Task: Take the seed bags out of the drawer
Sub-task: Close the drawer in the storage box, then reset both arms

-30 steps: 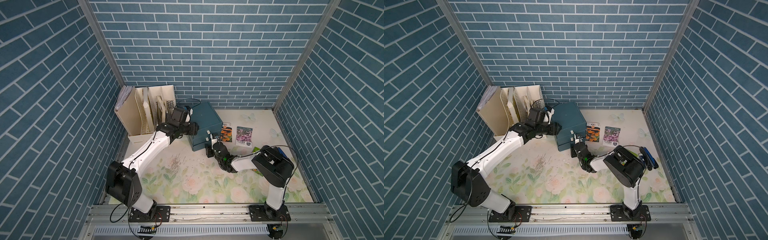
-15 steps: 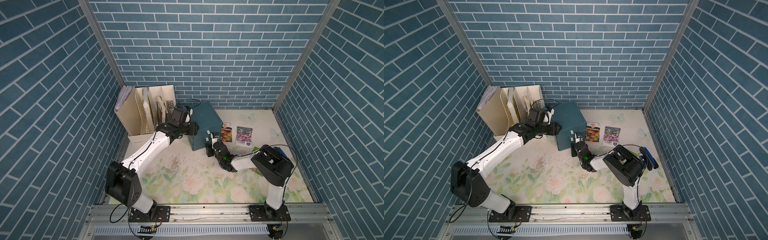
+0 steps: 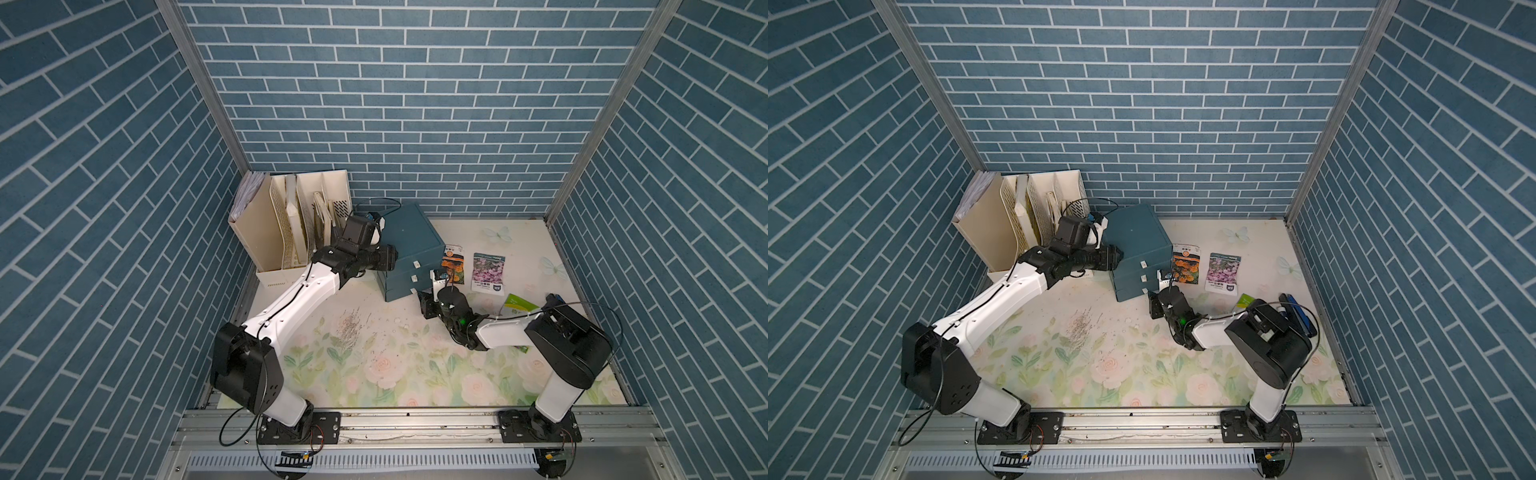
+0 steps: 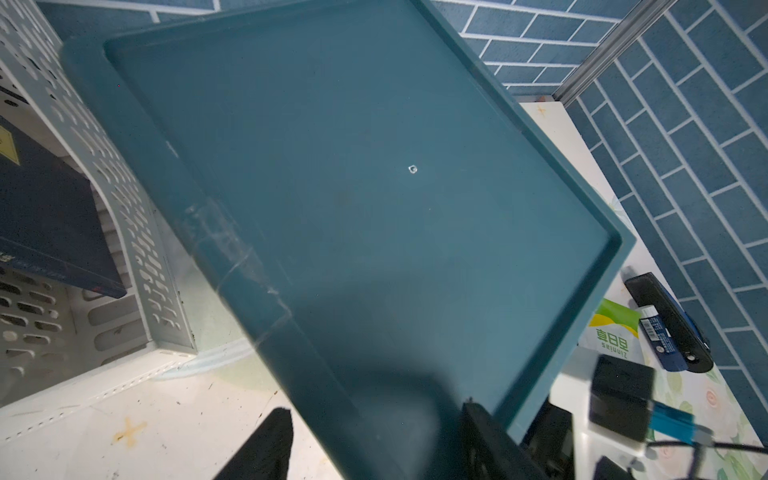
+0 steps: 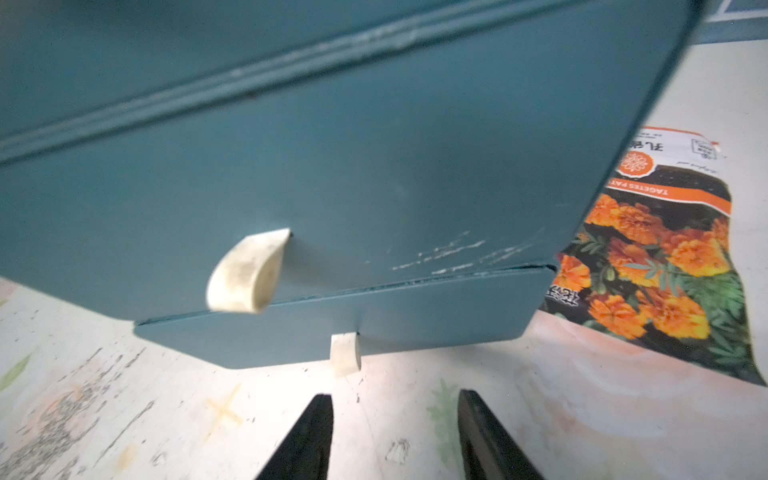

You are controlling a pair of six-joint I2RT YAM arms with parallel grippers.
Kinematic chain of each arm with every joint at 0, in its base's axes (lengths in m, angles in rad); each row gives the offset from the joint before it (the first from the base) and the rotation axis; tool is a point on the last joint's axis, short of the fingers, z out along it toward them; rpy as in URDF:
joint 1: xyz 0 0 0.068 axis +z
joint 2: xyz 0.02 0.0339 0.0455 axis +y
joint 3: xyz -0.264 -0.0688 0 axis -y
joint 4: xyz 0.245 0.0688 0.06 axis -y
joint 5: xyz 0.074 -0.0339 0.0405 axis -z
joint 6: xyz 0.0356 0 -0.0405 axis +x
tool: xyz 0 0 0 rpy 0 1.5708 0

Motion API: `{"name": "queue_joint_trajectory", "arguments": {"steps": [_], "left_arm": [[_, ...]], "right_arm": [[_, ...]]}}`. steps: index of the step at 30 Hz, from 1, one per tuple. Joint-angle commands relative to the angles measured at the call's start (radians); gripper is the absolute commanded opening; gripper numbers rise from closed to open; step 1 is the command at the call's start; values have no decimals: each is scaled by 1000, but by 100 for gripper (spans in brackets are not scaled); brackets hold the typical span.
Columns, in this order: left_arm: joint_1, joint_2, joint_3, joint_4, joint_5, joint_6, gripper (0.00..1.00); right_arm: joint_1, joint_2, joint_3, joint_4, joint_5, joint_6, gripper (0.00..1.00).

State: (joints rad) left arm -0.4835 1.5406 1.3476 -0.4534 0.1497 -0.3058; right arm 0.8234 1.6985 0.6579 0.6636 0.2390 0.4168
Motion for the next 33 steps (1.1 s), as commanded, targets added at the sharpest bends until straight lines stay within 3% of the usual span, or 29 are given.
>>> {"name": "queue_joint_trajectory", "arguments": {"steps": [1, 17, 21, 33], "left_arm": [[-15, 57, -54, -242, -20, 21, 70], [-11, 50, 7, -207, -83, -21, 90], [-11, 45, 40, -194, -100, -28, 100], [-14, -80, 84, -82, -158, -37, 100]], "right_arm": [[-4, -91, -38, -81, -10, 32, 53], [-26, -499, -105, -419, -12, 42, 70], [-39, -571, -121, -477, -9, 45, 75], [-140, -684, -139, -535, -32, 24, 94]]}}
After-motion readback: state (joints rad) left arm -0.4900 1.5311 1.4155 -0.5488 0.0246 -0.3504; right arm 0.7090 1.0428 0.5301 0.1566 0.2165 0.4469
